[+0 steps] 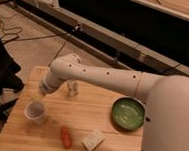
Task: Pick up the ceramic cup
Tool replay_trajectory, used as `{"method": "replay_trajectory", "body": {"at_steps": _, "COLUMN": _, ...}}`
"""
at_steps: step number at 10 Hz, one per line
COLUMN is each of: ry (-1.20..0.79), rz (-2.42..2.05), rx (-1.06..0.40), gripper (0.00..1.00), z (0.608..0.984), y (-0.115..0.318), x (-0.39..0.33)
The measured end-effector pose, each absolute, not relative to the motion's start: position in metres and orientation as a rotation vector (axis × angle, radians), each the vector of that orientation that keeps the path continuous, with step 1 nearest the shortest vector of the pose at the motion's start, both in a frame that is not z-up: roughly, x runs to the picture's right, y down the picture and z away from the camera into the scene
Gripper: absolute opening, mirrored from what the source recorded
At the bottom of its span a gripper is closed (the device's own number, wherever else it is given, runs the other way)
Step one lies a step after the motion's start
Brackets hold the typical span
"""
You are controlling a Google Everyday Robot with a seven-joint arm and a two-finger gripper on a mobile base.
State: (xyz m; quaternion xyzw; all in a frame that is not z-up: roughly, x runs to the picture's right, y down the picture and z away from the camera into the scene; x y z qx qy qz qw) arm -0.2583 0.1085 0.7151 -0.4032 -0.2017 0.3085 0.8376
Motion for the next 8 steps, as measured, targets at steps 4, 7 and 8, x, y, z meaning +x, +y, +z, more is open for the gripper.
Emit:
{"method": "replay_trajectory", "body": {"at_steps": 4, "ry": -0.414, "rz": 0.600, "rx": -0.860, "gripper": 0.57, "z": 0.727, "y": 0.132, "x": -0.287}}
{"method": "replay_trajectory", "body": {"at_steps": 7, "ry": -0.394, "rz": 0.609, "rx": -0.899, "gripper": 0.57, "z": 0.742, "y": 0.150, "x": -0.292}}
{"method": "replay_trajectory", "body": {"at_steps": 8, "ry": -0.386, "rz": 0.616, "rx": -0.914, "gripper": 0.57, "z": 0.747, "y": 0.155, "x": -0.292}}
